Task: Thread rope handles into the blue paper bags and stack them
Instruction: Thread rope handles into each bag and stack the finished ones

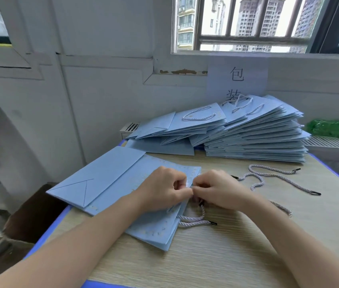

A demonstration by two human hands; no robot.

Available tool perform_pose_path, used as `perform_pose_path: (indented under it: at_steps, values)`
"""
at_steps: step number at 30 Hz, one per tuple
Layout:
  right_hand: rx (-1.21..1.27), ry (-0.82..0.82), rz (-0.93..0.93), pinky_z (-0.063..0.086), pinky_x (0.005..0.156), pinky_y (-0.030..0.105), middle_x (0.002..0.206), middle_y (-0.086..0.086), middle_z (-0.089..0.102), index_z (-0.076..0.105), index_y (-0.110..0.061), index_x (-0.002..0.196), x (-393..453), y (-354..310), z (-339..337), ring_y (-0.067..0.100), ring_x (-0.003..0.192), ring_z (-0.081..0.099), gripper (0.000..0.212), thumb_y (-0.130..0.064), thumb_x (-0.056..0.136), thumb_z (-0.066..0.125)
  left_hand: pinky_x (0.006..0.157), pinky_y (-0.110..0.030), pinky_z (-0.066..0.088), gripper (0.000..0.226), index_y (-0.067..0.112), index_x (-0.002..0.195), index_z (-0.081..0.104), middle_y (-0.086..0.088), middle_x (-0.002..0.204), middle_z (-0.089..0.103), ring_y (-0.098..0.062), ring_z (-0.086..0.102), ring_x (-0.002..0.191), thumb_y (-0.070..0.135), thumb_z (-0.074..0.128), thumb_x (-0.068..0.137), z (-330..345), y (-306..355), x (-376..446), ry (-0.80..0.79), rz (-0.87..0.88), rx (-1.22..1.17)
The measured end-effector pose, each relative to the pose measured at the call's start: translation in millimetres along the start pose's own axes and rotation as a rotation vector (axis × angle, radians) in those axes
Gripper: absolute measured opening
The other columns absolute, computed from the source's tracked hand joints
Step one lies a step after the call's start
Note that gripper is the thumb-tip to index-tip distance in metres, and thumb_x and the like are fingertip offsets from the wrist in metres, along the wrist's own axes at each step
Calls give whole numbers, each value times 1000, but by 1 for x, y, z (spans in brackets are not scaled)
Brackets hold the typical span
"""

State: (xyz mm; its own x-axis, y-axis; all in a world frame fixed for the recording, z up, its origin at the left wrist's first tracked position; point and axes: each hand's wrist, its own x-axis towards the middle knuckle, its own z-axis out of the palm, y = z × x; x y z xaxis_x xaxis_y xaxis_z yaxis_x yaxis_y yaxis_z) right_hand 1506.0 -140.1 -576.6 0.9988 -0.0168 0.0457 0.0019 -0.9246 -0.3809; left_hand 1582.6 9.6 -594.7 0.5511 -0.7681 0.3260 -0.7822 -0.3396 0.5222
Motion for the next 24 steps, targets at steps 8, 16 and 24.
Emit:
perform_pose_path:
  at_steps: [8,16,24]
  values:
    - [-167,91,75,31,59,31,83,7,61,56,-16,74,-3,-14,7,22,77,49,23,-25,91,43,53,-28,23,36,22,50,28,7,45,31,-9,31,47,49,40,72,2,6,-1,15,54,166]
    - [-19,74,243,33,60,27,87,15,62,47,-15,71,-24,-41,0,23,74,51,33,-33,97,38,58,-32,27,36,13,58,33,-16,72,54,-37,53,77,18,47,91,-33,44,-9,80,-41,267]
    - [792,312,98,40,45,20,61,2,57,55,-9,81,-52,-111,-88,10,46,53,19,-19,95,47,51,-26,35,36,16,56,43,9,43,44,-9,43,43,10,53,90,-122,109,-11,389,104,-114]
